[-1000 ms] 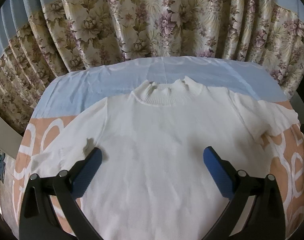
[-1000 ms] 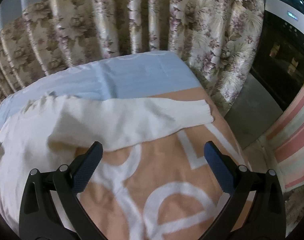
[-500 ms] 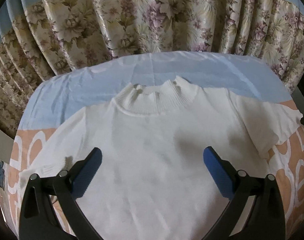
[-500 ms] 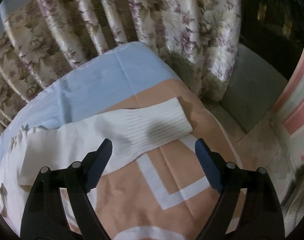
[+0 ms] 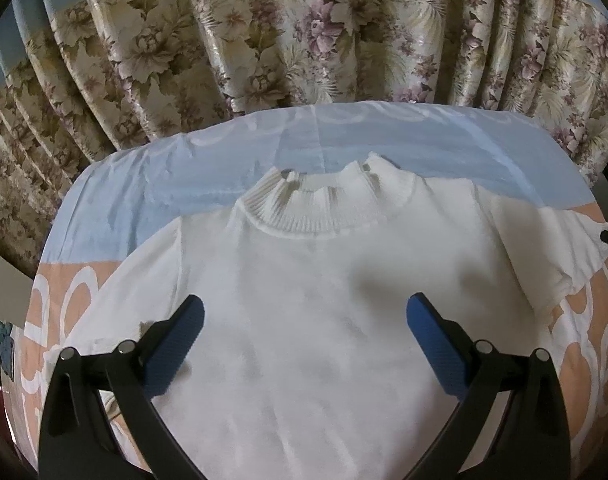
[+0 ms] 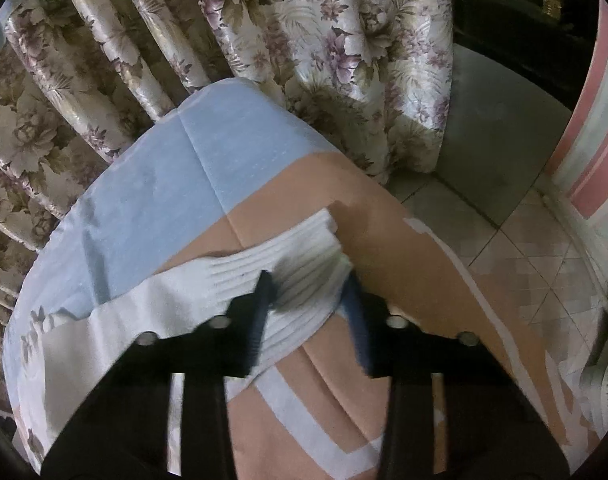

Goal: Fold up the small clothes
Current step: 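Lift the sleeve with the right tool, fold it across the body, release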

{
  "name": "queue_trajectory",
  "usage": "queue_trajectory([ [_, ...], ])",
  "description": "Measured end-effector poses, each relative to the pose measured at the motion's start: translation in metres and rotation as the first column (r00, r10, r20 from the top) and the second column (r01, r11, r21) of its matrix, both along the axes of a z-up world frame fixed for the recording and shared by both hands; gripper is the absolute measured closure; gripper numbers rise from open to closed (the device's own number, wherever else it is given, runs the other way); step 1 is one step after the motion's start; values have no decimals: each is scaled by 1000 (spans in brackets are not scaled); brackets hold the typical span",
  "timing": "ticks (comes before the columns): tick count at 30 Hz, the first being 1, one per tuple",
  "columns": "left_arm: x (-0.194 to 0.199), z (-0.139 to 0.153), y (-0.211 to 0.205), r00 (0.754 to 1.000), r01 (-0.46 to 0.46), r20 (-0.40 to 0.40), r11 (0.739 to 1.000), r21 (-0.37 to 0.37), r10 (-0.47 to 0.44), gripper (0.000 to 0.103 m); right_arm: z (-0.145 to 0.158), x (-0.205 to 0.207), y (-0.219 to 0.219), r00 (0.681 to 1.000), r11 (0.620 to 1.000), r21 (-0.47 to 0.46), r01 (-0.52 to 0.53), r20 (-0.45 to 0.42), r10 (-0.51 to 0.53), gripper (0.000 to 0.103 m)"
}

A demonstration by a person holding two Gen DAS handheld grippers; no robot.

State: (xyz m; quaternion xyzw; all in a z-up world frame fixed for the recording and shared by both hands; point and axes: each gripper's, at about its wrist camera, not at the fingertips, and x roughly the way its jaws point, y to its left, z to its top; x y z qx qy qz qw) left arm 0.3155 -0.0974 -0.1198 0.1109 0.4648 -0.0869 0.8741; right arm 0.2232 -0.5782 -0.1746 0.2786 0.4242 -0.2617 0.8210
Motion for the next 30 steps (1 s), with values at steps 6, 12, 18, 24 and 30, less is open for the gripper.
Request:
queue_trajectory([
  [6, -5, 1, 12, 1000, -20, 1, 1000, 6, 20, 2, 10, -5, 14, 998, 998, -41, -50, 30, 51, 83],
  [12, -7, 6, 25, 999, -31, 37, 999, 42, 29, 2, 35, -3, 51, 991, 984, -122, -129, 29, 133, 83],
  [18, -1, 4, 39, 1000, -23, 15, 999, 39, 22, 2, 65, 12, 117, 966, 961, -150, -234, 76, 247, 83],
  [24, 1, 1, 60, 1000, -22, 2, 999, 41, 22, 2, 91, 46, 219, 876, 883, -165, -440, 137, 462, 83],
  [30, -10, 1, 73, 997, -23, 72, 992, 123, 14, 2, 79, 91, 333, 741, 752, -161, -640, 129, 659, 84],
])
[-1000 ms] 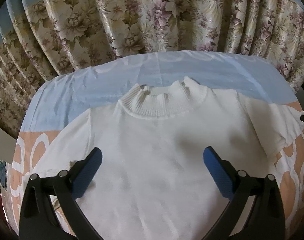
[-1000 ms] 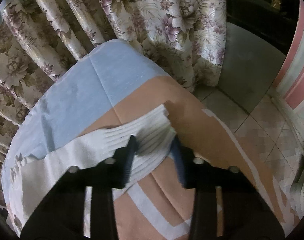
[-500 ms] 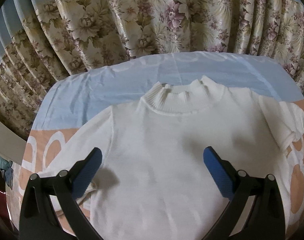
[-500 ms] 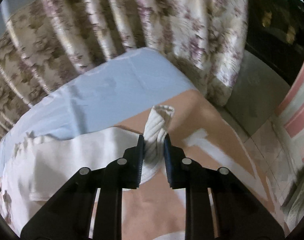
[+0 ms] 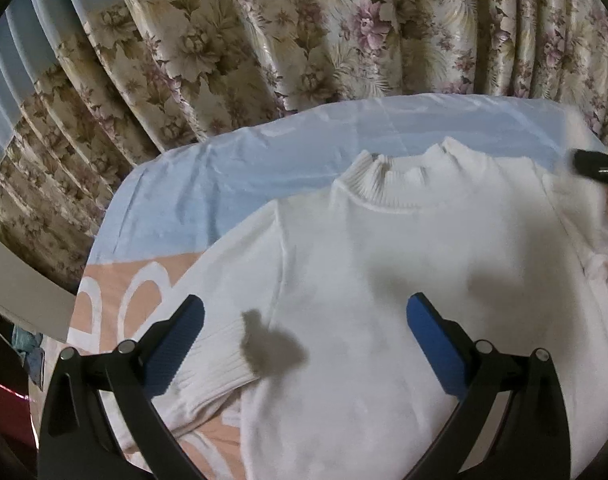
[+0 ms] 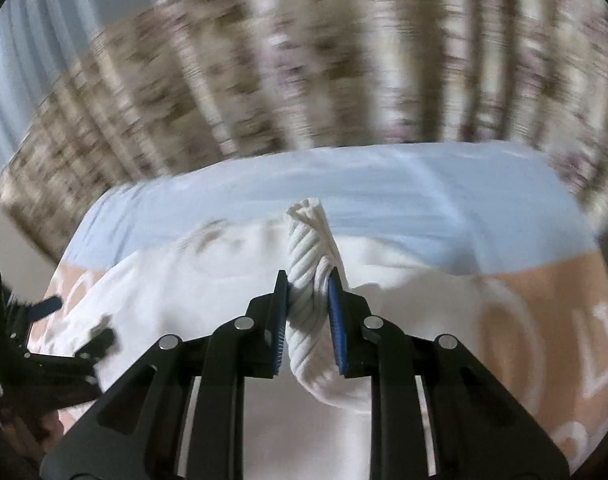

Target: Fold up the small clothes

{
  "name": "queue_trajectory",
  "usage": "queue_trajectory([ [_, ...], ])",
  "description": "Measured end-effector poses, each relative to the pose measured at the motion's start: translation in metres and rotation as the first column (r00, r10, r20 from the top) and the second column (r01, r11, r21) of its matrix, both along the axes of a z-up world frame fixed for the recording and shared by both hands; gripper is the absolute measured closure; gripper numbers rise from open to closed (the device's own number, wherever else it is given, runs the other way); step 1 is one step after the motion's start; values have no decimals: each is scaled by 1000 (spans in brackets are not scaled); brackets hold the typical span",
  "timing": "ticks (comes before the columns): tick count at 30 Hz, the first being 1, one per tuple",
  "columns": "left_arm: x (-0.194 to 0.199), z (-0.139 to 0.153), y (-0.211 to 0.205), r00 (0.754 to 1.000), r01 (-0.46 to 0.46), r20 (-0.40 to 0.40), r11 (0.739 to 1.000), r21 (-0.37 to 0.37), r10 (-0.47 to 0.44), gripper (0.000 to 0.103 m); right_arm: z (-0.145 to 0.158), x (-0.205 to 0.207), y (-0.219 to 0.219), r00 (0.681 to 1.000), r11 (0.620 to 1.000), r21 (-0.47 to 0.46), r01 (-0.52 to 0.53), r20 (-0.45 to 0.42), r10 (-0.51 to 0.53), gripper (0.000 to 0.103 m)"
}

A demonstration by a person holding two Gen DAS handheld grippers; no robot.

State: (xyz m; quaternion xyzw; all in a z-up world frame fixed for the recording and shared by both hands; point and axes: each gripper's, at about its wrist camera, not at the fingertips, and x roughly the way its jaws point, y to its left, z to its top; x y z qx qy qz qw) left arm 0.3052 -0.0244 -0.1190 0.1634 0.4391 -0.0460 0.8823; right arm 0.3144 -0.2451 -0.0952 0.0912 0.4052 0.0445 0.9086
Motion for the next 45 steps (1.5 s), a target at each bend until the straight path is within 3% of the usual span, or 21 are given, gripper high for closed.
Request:
queue_trajectory([
  [6, -4, -5, 26, 999, -45, -15, 999, -17, 45, 2, -41, 24, 62, 985, 989, 48, -142, -92, 146, 82],
  [9, -4, -9, 39, 997, -69, -36, 997, -42, 67, 2, -44, 15, 63, 977, 980, 84, -178, -100, 186, 74],
  [10, -4, -10, 43, 997, -73, -41, 996, -53, 71, 2, -41, 11, 62, 977, 979, 97, -181, -93, 190, 66],
  [16, -2, -11, 45, 996, -74, -57, 988, -134, 67, 2, -10, -11, 5, 994, 985, 144, -97, -29, 102, 45],
  [26, -2, -22, -7, 995, 25, -89, 968, -250, -49, 2, -32, -43, -68, 996, 990, 120, 69, -61, -62, 38],
  [27, -1, -26, -13, 994, 34, -92, 965, -258, -60, 4, -35, -45, -72, 995, 989, 127, 78, -64, -70, 38],
  [29, 3, -37, -29, 989, 59, -116, 963, -262, -92, 27, -37, -51, -77, 995, 987, 137, 88, -68, -80, 38],
  [30, 6, -43, -37, 983, 74, -145, 962, -264, -115, 46, -38, -54, -79, 994, 987, 136, 89, -67, -81, 38],
  [31, 8, -50, -42, 977, 81, -171, 961, -266, -129, 52, -38, -55, -81, 995, 987, 132, 89, -66, -81, 38],
  [33, 13, -62, -50, 973, 65, -200, 970, -236, -113, 50, -37, -56, -83, 995, 989, 122, 88, -63, -81, 38],
  [37, 19, -65, -47, 974, 33, -207, 966, -256, -88, 45, -35, -60, -87, 995, 988, 118, 95, -53, -89, 37],
  [38, 20, -65, -46, 973, 34, -211, 964, -265, -92, 49, -35, -61, -88, 994, 988, 119, 96, -53, -91, 37],
  [40, 19, -63, -44, 974, 34, -205, 963, -267, -91, 67, -35, -61, -88, 994, 987, 126, 99, -52, -93, 37],
  [45, 20, -59, -30, 970, 19, -226, 950, -310, -93, 84, -35, -61, -86, 995, 987, 131, 93, -51, -87, 37],
])
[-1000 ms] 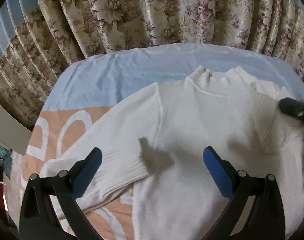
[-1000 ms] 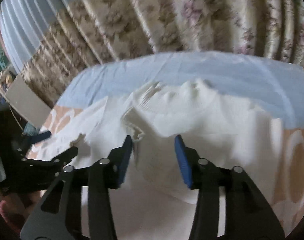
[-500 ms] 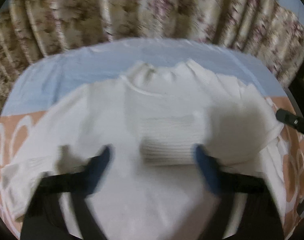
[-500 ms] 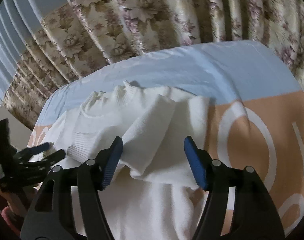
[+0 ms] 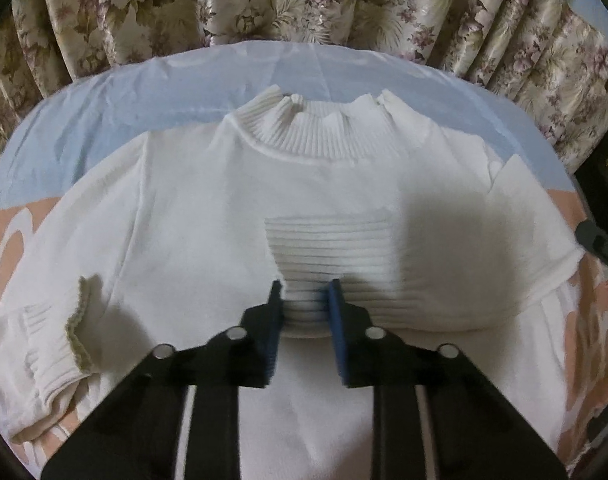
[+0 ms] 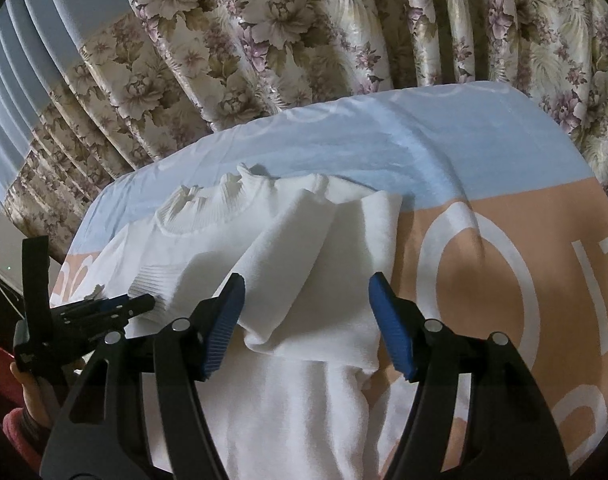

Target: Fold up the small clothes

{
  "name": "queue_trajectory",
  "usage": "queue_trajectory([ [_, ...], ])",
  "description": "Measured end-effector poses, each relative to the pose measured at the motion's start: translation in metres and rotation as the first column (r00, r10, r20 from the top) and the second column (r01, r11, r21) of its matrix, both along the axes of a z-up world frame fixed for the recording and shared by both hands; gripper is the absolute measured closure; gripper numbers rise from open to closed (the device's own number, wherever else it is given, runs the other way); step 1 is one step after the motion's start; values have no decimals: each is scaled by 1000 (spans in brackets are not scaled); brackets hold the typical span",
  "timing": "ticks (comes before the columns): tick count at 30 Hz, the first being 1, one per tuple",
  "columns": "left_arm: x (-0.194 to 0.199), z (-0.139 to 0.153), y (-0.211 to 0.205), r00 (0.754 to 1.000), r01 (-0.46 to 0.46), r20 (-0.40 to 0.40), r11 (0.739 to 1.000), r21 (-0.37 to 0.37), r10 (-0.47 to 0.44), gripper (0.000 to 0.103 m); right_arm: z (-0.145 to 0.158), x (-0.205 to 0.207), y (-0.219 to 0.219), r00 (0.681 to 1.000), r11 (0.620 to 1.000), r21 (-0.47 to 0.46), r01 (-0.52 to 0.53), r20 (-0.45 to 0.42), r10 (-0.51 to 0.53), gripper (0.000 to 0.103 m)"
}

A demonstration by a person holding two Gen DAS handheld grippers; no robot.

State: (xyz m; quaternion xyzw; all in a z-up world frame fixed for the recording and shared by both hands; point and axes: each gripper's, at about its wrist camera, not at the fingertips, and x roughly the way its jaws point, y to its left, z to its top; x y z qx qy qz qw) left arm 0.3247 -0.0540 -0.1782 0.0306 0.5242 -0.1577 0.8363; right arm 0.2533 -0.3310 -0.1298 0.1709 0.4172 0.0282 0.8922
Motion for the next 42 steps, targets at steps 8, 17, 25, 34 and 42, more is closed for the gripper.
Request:
queue_trajectory([
  [8, 0, 46, 37, 986, -48, 161, 999, 10, 46, 87, 12, 4, 1, 1000, 1000, -24, 7, 31, -6, 37],
  [17, 22, 20, 89, 982, -155, 125, 982, 110, 141, 87, -30, 35, 2, 994, 999, -32, -10, -110, 6, 46],
  [25, 18, 12, 89, 982, -167, 108, 981, 98, 156, 87, -47, 47, 1, 991, 996, -82, -39, -129, 28, 96],
  [34, 2, 13, 93, 981, -178, 80, 983, 42, 174, 87, -38, 53, -2, 993, 989, -135, -59, -106, 45, 96],
  [42, 12, 21, 102, 981, -176, 95, 982, 71, 169, 72, -24, 29, 3, 995, 985, -154, -83, -72, 72, 86],
])
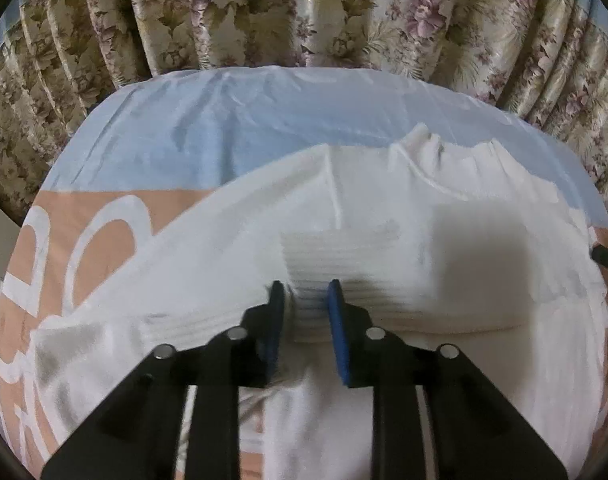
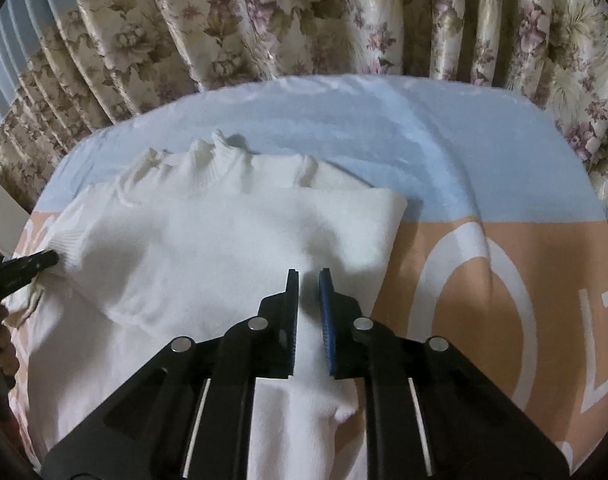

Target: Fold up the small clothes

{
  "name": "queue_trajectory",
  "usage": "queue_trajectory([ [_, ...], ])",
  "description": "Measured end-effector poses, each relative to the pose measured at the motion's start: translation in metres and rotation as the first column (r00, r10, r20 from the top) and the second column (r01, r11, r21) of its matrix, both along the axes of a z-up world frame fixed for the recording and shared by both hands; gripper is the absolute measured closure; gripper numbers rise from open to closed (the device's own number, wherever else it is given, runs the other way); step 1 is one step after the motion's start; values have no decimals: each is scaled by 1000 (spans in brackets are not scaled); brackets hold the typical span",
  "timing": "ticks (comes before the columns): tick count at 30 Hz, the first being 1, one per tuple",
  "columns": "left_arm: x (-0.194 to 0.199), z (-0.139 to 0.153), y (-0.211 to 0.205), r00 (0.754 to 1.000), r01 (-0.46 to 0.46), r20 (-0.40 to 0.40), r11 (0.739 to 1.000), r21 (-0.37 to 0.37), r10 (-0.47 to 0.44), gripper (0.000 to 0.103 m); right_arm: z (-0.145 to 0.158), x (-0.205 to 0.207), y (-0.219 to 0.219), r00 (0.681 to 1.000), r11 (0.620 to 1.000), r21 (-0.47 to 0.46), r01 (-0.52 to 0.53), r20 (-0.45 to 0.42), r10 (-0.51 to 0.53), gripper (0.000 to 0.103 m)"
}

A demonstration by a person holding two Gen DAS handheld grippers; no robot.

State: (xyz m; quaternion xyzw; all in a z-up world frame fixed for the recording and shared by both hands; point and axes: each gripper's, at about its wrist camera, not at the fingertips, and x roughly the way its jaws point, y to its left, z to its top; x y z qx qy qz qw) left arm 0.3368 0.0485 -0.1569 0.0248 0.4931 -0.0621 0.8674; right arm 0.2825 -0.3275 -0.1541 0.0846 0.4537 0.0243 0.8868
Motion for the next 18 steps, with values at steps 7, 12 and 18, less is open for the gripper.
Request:
queue_trajectory([
  [7, -3, 24, 0, 999, -13, 40, 1000, 13, 12, 47, 2, -19, 11, 1000, 1000, 2, -25, 6, 25, 77],
  [12, -13, 2, -51, 995, 104, -7, 995, -6, -104, 47, -15, -17, 26, 998, 998, -9, -62, -29, 61, 77],
  [18, -5, -23, -63, 992, 114, -47, 993, 10, -113, 47, -24, -19, 21, 996, 997, 2, -73, -41, 73, 81],
])
